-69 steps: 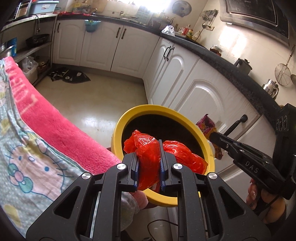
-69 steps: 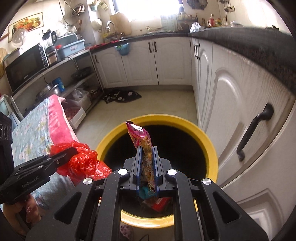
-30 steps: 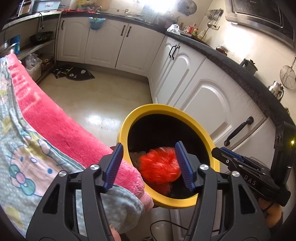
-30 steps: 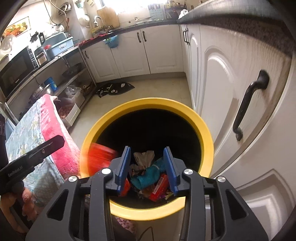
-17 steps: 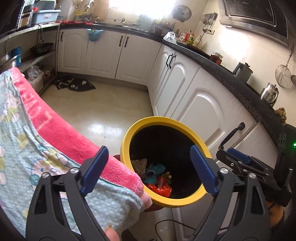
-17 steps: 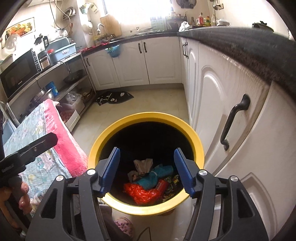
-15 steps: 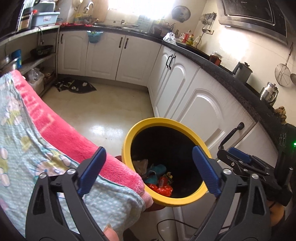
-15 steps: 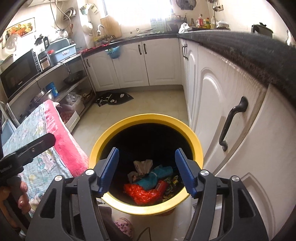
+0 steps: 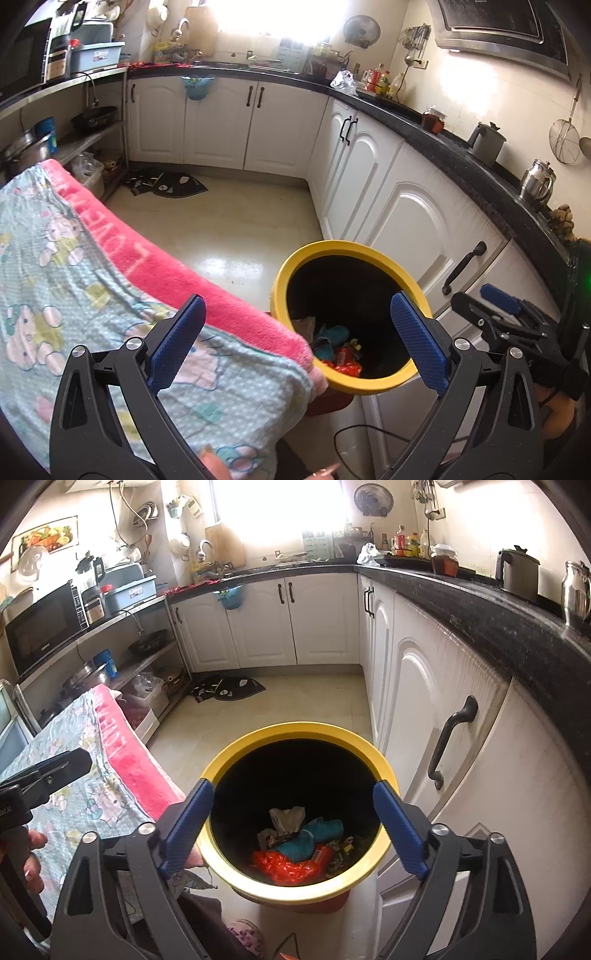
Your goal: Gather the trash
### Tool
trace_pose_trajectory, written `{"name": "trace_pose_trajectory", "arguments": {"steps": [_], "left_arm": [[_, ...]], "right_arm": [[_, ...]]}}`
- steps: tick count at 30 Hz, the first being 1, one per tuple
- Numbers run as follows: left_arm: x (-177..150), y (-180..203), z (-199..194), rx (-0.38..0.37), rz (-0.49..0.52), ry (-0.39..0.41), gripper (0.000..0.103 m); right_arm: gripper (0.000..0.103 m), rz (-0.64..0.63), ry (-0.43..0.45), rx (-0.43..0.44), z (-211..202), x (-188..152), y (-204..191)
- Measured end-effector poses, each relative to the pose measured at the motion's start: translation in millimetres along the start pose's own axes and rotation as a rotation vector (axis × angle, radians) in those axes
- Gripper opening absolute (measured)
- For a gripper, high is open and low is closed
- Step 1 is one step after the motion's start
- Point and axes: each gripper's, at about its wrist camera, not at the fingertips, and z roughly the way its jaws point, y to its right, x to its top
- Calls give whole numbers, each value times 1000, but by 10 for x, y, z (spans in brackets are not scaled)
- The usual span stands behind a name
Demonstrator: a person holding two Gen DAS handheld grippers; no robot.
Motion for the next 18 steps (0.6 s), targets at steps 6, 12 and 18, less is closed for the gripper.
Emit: {"name": "trace_pose_trajectory", "arguments": {"steps": [6, 12, 18], "left_arm": [[-21, -123, -158, 62, -11, -2, 92], [-31, -311, -399, 128, -14, 16, 92], [-48, -501, -608, 178, -20, 30, 92]], "right_arm": [[90, -21, 6, 2, -62, 1, -146], [96, -27, 26, 21, -131, 19, -303], [96, -60, 32, 52, -174, 23, -552]]}}
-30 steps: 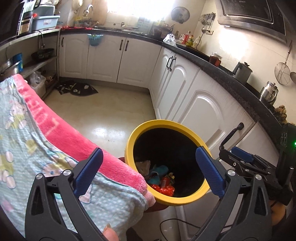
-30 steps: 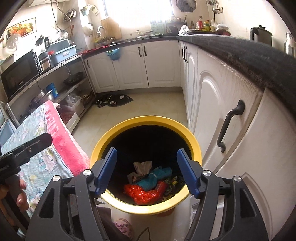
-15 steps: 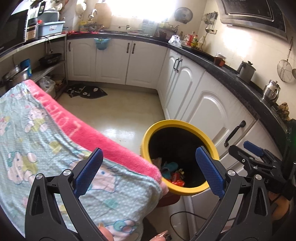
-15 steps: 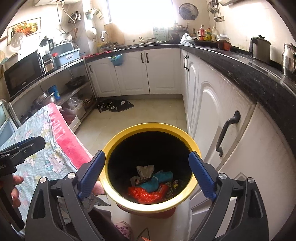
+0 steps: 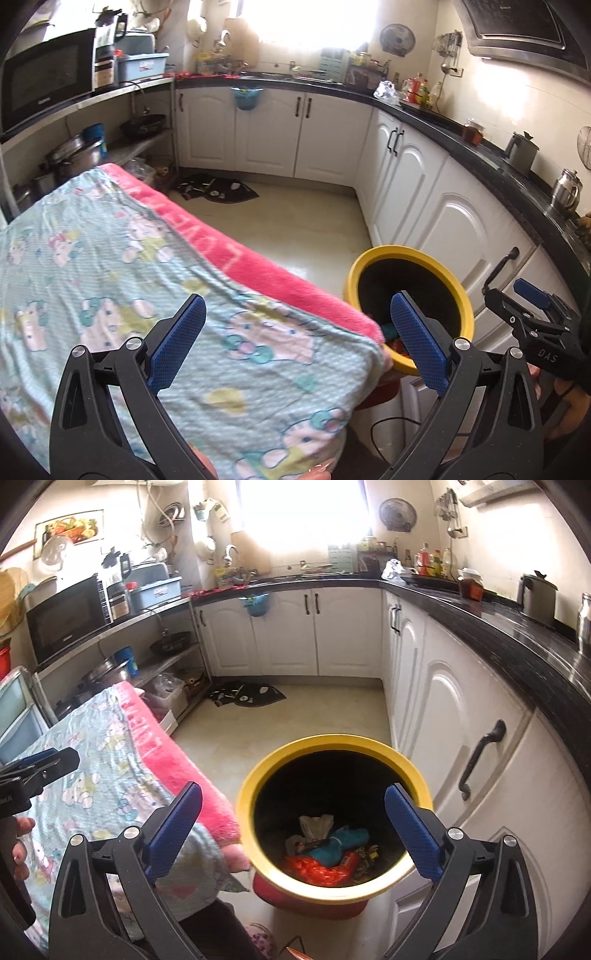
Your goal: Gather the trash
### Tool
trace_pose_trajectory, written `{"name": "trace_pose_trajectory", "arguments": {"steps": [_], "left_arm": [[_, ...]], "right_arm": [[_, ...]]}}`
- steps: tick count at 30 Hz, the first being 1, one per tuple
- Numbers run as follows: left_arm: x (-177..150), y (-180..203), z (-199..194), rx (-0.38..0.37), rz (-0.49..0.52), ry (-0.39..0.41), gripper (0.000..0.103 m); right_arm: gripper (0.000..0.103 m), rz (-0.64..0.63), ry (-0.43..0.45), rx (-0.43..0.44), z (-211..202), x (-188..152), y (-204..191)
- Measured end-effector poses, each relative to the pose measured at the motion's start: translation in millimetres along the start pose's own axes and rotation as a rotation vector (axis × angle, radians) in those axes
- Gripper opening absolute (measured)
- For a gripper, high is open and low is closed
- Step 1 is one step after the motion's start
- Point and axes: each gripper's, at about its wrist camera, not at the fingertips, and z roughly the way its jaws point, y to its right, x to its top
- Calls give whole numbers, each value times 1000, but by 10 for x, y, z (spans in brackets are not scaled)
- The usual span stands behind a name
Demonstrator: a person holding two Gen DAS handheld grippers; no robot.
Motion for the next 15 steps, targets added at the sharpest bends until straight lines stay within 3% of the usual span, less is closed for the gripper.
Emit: {"name": "trace_pose_trajectory", "arguments": {"steps": [8, 15], "left_arm": [[-101, -204, -296, 70, 37, 39, 92], [-224, -280, -558, 80, 46, 101, 92]], "right_arm": [[97, -20, 20, 23, -127, 5, -394], [97, -26, 94, 28, -424, -33, -680]]}}
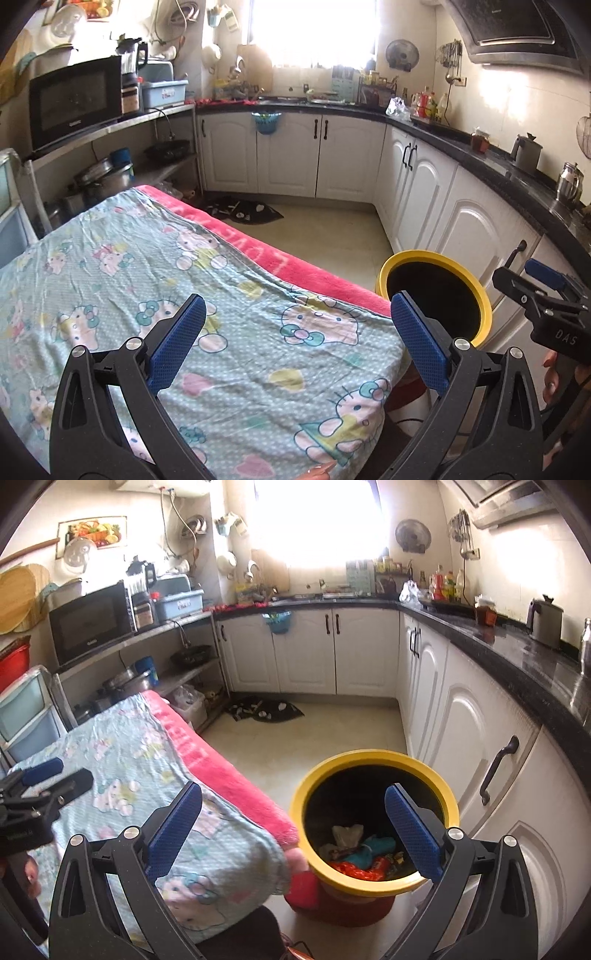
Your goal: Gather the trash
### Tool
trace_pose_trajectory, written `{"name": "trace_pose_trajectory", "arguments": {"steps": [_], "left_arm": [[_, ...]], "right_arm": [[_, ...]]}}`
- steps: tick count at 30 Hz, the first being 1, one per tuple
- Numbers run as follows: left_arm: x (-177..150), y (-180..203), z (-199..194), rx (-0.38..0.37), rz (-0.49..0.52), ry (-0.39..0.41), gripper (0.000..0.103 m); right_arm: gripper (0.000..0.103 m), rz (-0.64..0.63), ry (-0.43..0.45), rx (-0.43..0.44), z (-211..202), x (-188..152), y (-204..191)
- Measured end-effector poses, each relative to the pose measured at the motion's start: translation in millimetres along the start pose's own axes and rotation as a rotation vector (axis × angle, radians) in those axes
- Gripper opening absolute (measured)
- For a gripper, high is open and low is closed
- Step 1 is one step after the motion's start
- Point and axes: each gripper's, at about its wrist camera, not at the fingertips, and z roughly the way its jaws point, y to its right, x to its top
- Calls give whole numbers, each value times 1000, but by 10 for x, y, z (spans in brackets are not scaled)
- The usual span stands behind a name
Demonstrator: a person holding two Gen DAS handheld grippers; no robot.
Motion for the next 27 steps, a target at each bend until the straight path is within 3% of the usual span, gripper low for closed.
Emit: {"name": "trace_pose_trajectory", "arguments": {"steps": [9, 15, 27], "left_arm": [[-210, -24, -336, 7, 31, 102, 92], [-329, -44, -470, 6, 20, 127, 92], [-541, -75, -614, -17, 10, 172, 92]], "right_arm": [[97, -64, 121, -15, -367, -88, -286], [97, -109, 199, -24, -572, -233, -445], [97, -139, 270, -85, -827, -688, -653]]}}
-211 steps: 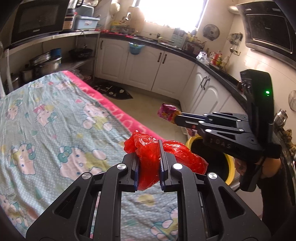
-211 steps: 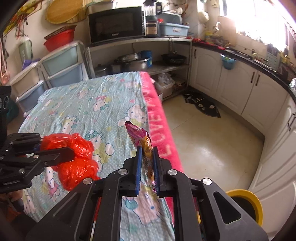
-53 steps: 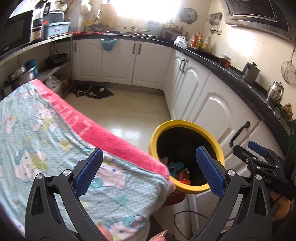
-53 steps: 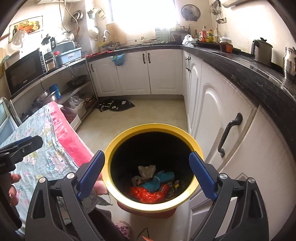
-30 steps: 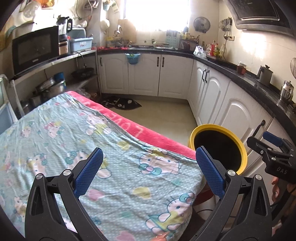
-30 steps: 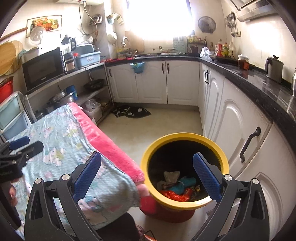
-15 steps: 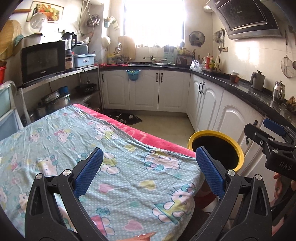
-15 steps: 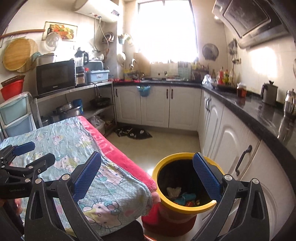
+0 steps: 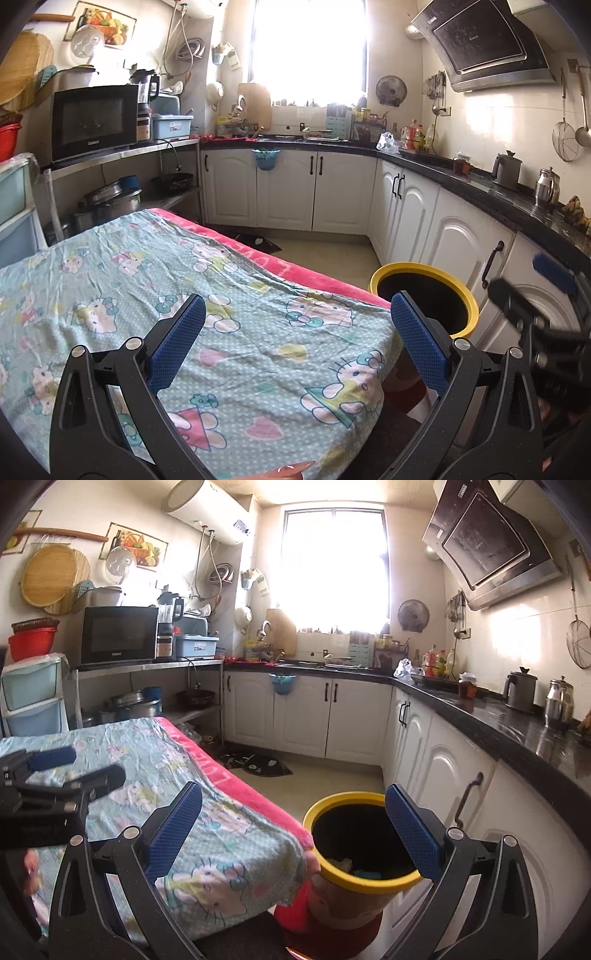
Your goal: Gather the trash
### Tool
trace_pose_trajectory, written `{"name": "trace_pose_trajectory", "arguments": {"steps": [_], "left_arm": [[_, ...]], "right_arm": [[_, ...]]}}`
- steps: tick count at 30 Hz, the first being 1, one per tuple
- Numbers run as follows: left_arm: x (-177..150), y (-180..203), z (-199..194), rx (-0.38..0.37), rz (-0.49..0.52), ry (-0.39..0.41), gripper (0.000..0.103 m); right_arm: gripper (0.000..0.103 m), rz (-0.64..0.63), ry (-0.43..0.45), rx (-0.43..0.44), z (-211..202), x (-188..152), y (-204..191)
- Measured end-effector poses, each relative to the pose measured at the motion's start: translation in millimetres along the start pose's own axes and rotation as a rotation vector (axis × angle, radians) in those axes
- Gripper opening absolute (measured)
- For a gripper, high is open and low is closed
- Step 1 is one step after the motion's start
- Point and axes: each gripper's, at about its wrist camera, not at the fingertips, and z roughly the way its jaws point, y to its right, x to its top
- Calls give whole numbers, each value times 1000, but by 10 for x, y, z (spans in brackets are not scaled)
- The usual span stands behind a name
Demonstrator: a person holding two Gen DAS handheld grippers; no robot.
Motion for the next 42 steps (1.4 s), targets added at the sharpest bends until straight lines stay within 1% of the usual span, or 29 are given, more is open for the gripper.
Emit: {"name": "trace_pose_trajectory", "arguments": {"steps": [4, 10, 13, 17, 21, 26, 30, 42], "left_arm": [[-52, 13, -58, -3, 5, 23, 92], [-130, 45, -121, 1, 20, 38, 92], [-170, 46, -159, 13, 20, 59, 92], [-243, 61, -208, 17, 29, 98, 92], [-304, 71, -197, 12, 27, 115, 92], [-375, 59, -137, -1, 20, 104, 92], [-391, 44, -104, -1, 11, 89, 92], [-381, 27, -144, -2, 10, 101, 92]], "right_arm": [[97, 15, 23, -23, -111, -131, -26], [97, 56, 65, -53, -203, -204, 27], [97, 47, 89, -73, -234, -237, -4], [97, 49, 118, -74, -267, -279, -22], [97, 50, 140, -106, -264, -347, -6], [97, 63, 118, -133, -222, -447, -7], [97, 73, 98, -129, -195, -482, -14], [97, 65, 109, -125, -225, -475, -93]]}}
